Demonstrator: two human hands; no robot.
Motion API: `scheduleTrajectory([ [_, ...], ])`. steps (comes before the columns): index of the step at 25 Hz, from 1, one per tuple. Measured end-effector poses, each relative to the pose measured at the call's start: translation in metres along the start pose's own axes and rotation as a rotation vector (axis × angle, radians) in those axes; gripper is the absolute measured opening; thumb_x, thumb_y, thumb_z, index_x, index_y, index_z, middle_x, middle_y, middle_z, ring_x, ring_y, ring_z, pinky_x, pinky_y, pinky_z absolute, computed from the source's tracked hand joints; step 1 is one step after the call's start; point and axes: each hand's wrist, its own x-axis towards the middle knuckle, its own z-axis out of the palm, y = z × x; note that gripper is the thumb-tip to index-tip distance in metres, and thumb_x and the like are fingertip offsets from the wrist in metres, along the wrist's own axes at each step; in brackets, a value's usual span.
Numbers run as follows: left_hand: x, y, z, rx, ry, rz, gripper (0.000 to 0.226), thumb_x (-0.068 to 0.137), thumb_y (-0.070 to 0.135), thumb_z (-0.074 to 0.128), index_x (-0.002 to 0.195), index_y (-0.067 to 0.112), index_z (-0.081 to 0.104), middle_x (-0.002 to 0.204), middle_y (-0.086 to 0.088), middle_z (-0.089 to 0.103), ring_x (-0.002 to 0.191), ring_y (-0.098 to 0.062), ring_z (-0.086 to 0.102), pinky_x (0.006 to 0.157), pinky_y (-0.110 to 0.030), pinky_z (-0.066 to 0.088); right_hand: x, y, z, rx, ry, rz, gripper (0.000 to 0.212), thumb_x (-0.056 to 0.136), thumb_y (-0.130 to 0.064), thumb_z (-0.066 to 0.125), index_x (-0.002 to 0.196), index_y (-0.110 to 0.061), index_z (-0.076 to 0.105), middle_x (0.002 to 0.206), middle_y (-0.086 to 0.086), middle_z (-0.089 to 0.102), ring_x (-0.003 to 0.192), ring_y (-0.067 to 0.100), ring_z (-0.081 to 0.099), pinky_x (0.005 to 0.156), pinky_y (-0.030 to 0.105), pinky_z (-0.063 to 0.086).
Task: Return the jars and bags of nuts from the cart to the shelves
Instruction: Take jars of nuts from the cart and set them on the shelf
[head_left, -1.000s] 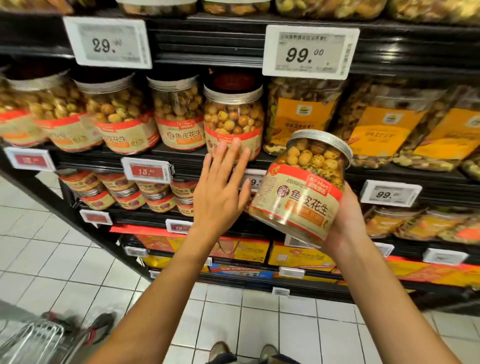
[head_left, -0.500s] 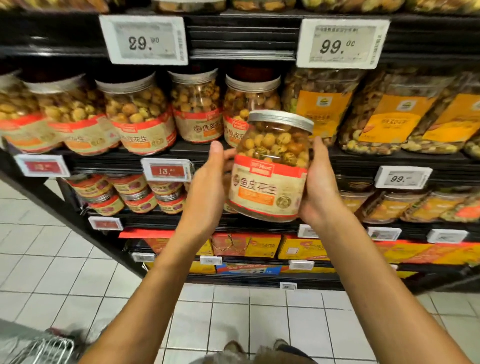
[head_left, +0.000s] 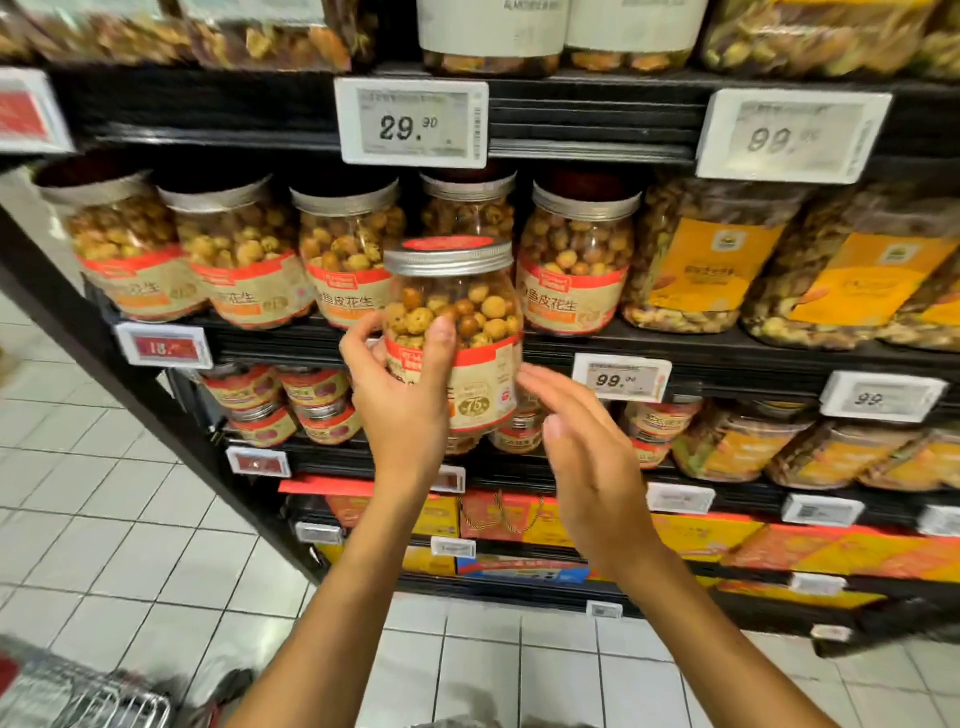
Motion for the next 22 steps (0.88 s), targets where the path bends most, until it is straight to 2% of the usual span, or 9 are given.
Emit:
scheduleTrajectory([
  [2,0.004,-0.001,0.007,-0.037,-0.009,0.021,0.068,0.064,0.074,0.058,0.108,0.027,0.037,0.108,-0.001,0.059,0.101,-0.015,0.061,0.091,-0.041,0.05,0.003,0.005,0.005,-0.025,-0.026,-0.025,0.044,0.095,-0.031,0.035,0.128,-0.01,0.054,0.136,-0.005,0.048,0.128,-0.001,0.042,0.106,0.014,0.031],
  [4,0.011,-0.001,0.015,-0.118,-0.037,0.089,0.068,0.065,0.079,0.055,0.107,0.031,0.034,0.113,-0.008,0.055,0.106,-0.017,0.058,0.091,-0.033,0.049,0.012,0.008,0.007,-0.031,0.008,-0.06,0.044,0.096,-0.028,0.036,0.131,-0.005,0.051,0.14,-0.003,0.044,0.131,0.0,0.039,0.107,0.014,0.03],
  [7,0.022,-0.008,0.024,-0.04,-0.082,0.206,0.081,0.071,0.078,0.046,0.12,0.014,0.032,0.118,-0.011,0.05,0.108,-0.015,0.052,0.092,-0.02,0.042,0.027,0.015,0.007,-0.047,-0.018,-0.053,0.042,0.098,-0.024,0.038,0.134,-0.006,0.045,0.143,0.001,0.04,0.135,0.001,0.034,0.11,0.015,0.028],
  [9,0.029,-0.013,0.028,0.119,-0.147,0.221,0.093,0.075,0.076,0.036,0.13,0.001,0.03,0.128,-0.014,0.042,0.118,-0.015,0.042,0.099,-0.012,0.032,0.035,0.02,0.01,-0.056,-0.037,0.0,0.042,0.097,-0.022,0.039,0.135,-0.005,0.044,0.144,0.002,0.038,0.134,0.001,0.032,0.111,0.015,0.026],
  [12,0.033,-0.018,0.024,0.282,-0.146,0.263,0.089,0.085,0.067,0.021,0.142,-0.001,0.026,0.134,-0.006,0.03,0.123,-0.006,0.027,0.102,-0.001,0.016,0.042,0.025,0.015,-0.091,-0.082,0.033,0.044,0.096,-0.024,0.039,0.134,-0.005,0.046,0.147,0.0,0.032,0.135,-0.001,0.028,0.11,0.01,0.022],
  [15,0.025,-0.03,0.005,0.369,-0.026,0.495,0.06,0.099,0.043,0.028,0.139,-0.002,0.036,0.131,-0.012,0.039,0.122,-0.006,0.033,0.105,-0.008,0.023,0.04,0.03,0.016,-0.159,-0.018,-0.063,0.041,0.097,-0.022,0.04,0.13,-0.001,0.052,0.142,0.005,0.041,0.132,0.004,0.034,0.109,0.011,0.025],
  [17,0.017,-0.041,-0.005,0.414,-0.119,0.61,0.046,0.099,0.027,0.037,0.137,0.001,0.041,0.134,-0.014,0.041,0.127,-0.01,0.035,0.107,-0.012,0.025,0.043,0.032,0.017,-0.178,-0.018,-0.11,0.041,0.097,-0.022,0.039,0.128,0.001,0.053,0.139,0.006,0.043,0.131,0.007,0.037,0.109,0.012,0.027],
  [20,0.013,-0.051,-0.004,0.459,-0.21,0.617,0.044,0.099,0.025,0.037,0.137,0.004,0.041,0.138,-0.009,0.036,0.132,-0.013,0.033,0.11,-0.016,0.025,0.053,0.032,0.02,-0.191,-0.041,-0.028,0.044,0.097,-0.024,0.038,0.133,0.0,0.048,0.145,0.009,0.041,0.135,0.009,0.034,0.111,0.012,0.024],
  [22,0.019,-0.051,0.001,0.475,-0.214,0.602,0.043,0.1,0.026,0.034,0.137,0.006,0.042,0.137,-0.015,0.039,0.131,-0.018,0.035,0.11,-0.023,0.031,0.063,0.031,0.021,-0.179,-0.071,0.078,0.048,0.098,-0.031,0.034,0.137,-0.005,0.044,0.148,0.005,0.037,0.137,0.008,0.031,0.11,0.009,0.02],
])
